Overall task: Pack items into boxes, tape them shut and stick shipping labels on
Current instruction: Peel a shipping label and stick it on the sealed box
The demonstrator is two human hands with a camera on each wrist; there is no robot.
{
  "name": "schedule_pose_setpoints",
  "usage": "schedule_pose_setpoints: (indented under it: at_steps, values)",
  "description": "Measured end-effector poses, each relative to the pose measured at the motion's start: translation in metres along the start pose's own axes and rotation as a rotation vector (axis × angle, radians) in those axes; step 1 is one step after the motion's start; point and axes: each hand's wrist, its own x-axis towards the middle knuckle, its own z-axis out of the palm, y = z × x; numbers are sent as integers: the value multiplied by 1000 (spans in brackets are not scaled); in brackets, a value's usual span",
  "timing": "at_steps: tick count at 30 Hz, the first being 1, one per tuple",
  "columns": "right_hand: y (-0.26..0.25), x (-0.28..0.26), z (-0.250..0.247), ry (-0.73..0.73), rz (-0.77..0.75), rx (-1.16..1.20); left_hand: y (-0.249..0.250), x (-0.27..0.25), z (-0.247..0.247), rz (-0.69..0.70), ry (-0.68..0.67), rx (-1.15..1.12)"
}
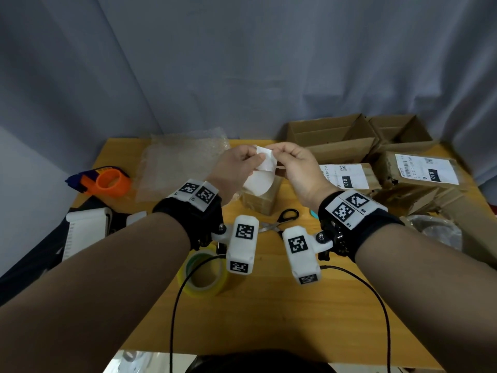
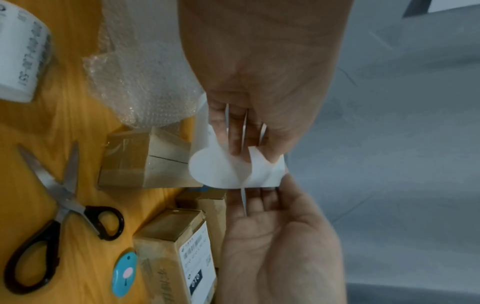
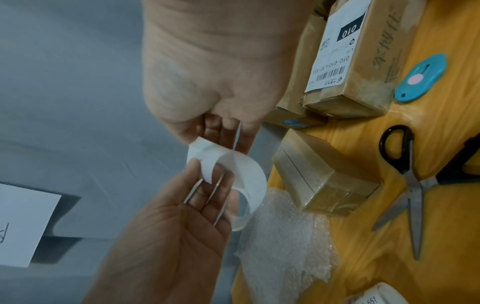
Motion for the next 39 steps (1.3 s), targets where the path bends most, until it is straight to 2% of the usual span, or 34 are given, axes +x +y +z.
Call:
schedule_pose_setpoints:
  at_steps: [2, 4, 7, 10, 15, 20, 29, 33, 39]
  values:
    - [-3, -3, 0, -36, 23, 61, 1, -3, 0, 27, 8, 55]
    - [-4, -6, 1, -69, -21, 18, 2, -5, 1, 65, -11, 96]
    - [-2, -6, 1, -54, -72, -29, 2, -8, 1, 107, -30, 123]
    - [0, -3, -1, -45, -59, 2, 3, -11, -1, 156, -43, 143]
    - [3, 0, -3, -25, -65, -58, 2, -8, -3, 96, -33, 97]
    - [2, -1, 4, -10, -114, -115, 1, -4, -2, 122, 3, 96]
    - [1, 7, -1, 138, -31, 11, -5, 4, -8, -7, 88, -5]
    - [4, 8, -4, 246, 67, 177, -13, 8, -12, -67, 160, -79]
    - [11, 7, -16, 404, 147, 203, -37, 17, -29, -190, 310, -49]
